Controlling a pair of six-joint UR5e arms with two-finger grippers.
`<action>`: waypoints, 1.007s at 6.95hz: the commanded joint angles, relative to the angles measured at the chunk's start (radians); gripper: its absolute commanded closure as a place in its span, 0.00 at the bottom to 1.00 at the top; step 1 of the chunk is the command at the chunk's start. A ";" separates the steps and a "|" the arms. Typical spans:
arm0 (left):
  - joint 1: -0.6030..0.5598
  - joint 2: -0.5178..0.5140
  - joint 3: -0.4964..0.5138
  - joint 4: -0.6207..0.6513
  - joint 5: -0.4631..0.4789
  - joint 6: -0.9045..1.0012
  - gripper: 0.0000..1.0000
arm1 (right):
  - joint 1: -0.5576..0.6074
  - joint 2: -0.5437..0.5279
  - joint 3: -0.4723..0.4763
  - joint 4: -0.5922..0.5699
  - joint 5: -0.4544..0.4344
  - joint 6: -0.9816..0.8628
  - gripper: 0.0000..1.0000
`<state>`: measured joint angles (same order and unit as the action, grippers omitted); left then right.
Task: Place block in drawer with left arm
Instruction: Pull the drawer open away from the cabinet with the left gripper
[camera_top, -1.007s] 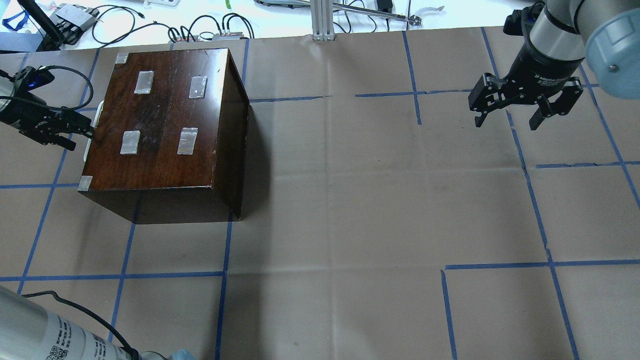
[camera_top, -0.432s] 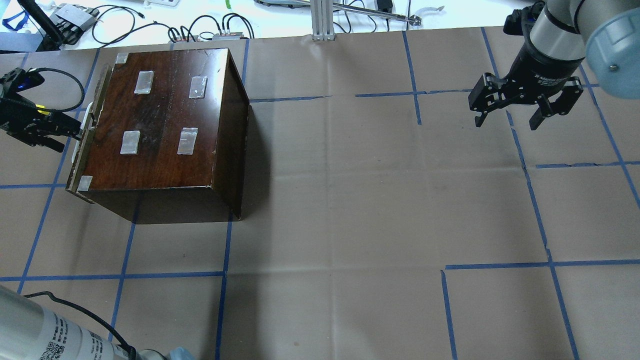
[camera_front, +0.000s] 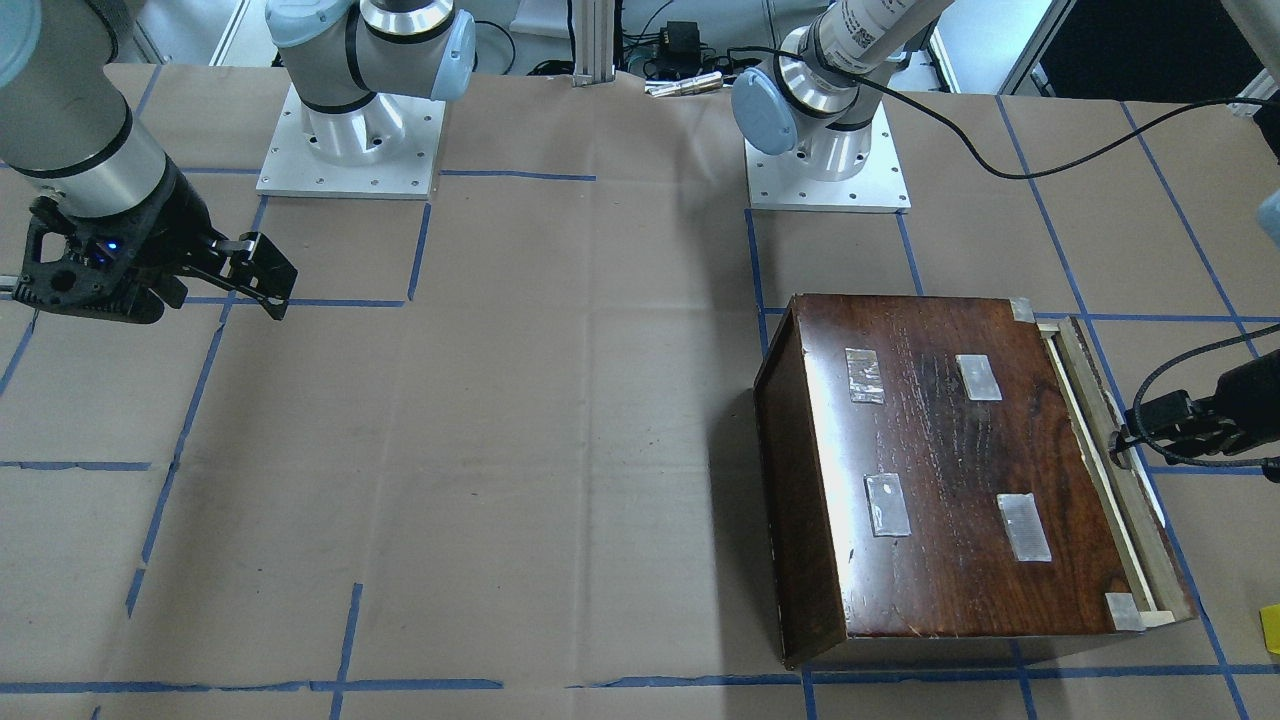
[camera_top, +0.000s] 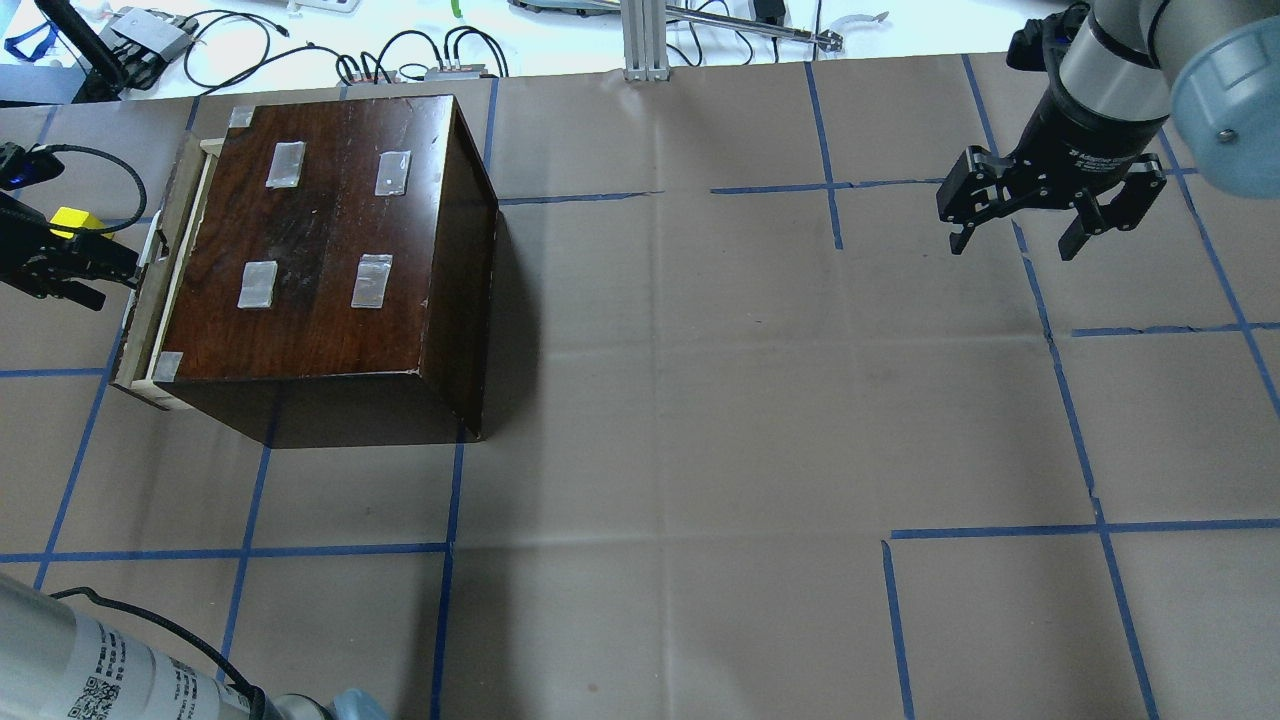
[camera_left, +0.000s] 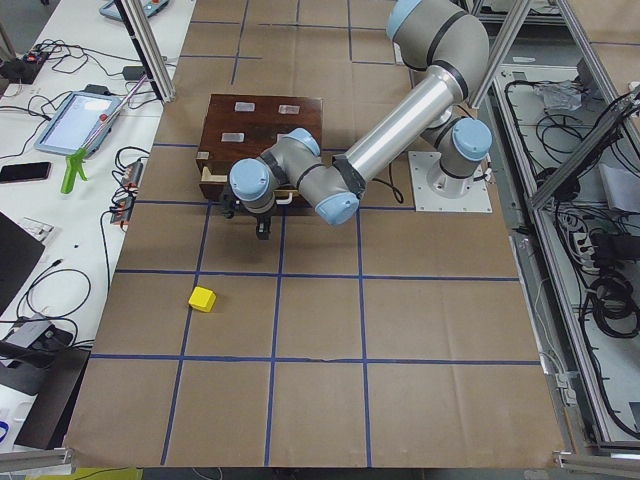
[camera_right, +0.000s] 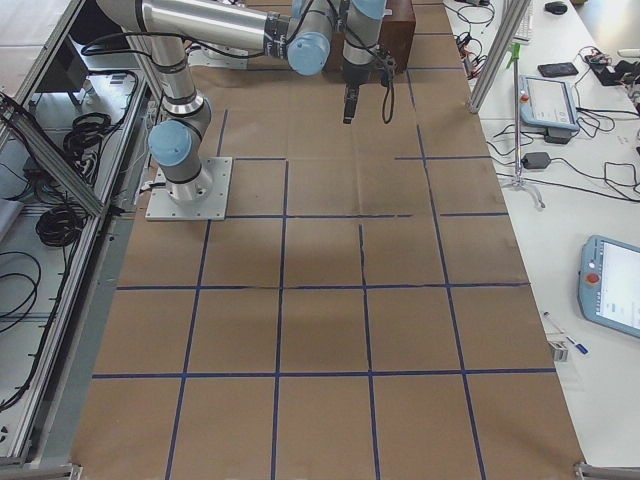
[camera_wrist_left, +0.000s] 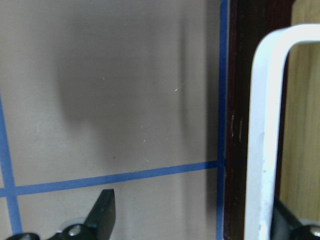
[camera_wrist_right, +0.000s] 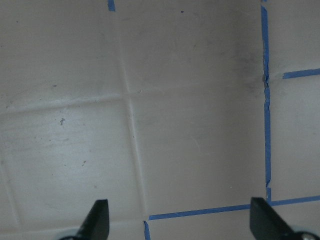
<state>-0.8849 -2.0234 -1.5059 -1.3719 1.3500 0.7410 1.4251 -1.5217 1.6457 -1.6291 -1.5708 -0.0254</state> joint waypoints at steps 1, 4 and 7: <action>0.010 -0.006 0.001 0.005 0.003 0.023 0.01 | 0.000 0.002 0.000 0.000 0.000 -0.001 0.00; 0.040 -0.005 0.007 0.027 0.004 0.043 0.01 | 0.000 0.000 0.000 0.000 0.000 -0.001 0.00; 0.043 -0.012 0.046 0.027 0.044 0.049 0.01 | 0.000 0.000 0.000 0.000 0.000 0.001 0.00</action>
<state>-0.8436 -2.0316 -1.4681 -1.3462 1.3828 0.7873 1.4251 -1.5217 1.6460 -1.6291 -1.5708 -0.0258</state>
